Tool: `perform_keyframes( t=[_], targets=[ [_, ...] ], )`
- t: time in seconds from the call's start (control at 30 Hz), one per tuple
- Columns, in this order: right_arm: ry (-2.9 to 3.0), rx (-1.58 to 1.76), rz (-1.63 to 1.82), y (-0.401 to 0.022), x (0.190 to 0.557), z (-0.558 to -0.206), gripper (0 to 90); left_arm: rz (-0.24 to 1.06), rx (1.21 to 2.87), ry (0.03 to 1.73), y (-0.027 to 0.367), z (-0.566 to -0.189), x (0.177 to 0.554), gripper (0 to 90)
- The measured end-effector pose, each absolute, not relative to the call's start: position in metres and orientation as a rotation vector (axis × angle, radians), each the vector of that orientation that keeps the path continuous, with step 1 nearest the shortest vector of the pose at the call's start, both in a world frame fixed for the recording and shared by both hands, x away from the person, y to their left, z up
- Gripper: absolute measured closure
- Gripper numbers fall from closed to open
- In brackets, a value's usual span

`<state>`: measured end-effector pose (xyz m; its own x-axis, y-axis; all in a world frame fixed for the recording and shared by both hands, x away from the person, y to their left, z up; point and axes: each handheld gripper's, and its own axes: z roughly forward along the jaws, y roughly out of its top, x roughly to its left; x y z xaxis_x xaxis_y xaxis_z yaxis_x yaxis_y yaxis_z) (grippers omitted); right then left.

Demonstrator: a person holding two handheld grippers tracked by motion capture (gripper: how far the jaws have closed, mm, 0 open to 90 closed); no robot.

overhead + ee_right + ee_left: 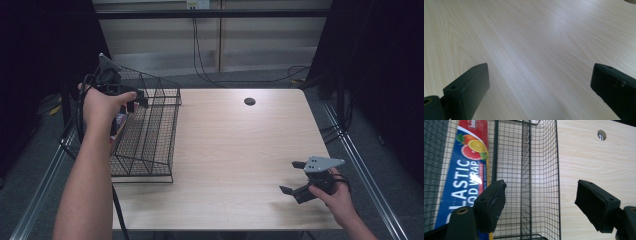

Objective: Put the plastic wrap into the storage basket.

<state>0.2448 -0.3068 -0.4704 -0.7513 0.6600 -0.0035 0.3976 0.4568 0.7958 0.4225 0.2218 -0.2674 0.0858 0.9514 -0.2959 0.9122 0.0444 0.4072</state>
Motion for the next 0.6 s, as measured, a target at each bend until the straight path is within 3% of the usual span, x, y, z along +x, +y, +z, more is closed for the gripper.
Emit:
perform_keyframes(
  t=[0.23,0.6],
  targets=[
    [2.403,0.896,1.197,-0.306,0.246,-0.470,2.0,0.093,1.873,1.786,0.213,-0.269,0.420,16.1],
    [2.407,0.888,1.196,-0.305,0.246,-0.469,2.0,0.077,1.899,1.719,0.201,-0.273,0.417,12.1]
  ],
)
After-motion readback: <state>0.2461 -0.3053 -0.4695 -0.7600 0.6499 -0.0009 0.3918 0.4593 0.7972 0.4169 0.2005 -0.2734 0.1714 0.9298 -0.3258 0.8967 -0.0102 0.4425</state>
